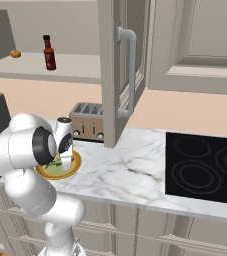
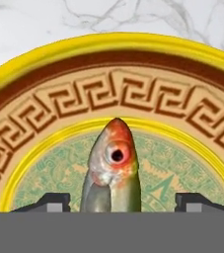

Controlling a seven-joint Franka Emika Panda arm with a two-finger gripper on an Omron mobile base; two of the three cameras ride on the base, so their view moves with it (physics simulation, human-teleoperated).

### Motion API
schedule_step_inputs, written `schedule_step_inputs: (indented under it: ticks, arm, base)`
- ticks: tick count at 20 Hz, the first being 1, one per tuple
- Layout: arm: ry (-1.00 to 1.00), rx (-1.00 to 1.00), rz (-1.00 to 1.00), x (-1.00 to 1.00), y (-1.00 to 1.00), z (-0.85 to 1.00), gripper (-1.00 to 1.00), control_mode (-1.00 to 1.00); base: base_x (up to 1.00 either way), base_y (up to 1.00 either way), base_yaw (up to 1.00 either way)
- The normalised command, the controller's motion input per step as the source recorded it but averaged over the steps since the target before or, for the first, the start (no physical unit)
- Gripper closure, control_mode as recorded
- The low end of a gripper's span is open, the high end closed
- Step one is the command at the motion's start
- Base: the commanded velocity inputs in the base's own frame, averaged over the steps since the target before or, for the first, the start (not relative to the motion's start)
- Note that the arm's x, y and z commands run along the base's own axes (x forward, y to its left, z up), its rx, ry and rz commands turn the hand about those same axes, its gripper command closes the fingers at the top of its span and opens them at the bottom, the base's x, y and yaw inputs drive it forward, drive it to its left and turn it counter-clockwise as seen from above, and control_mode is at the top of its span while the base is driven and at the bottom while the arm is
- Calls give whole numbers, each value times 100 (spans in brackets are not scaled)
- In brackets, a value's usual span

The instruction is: Pick the fish from the plate and place it on the cutting board. Then pick the condiment bottle from the cabinet and place it next to the cutting board.

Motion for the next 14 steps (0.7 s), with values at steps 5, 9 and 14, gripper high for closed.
schedule_step_inputs:
  ticks: [5, 9, 14]
  arm:
    - [0, 0, 0, 1, 0, 0, 100, -100]
    - [0, 0, 0, 0, 1, 0, 100, -100]
    - [0, 0, 0, 0, 1, 0, 100, -100]
  base:
    - [0, 0, 0]
    - [0, 0, 0]
    - [0, 0, 0]
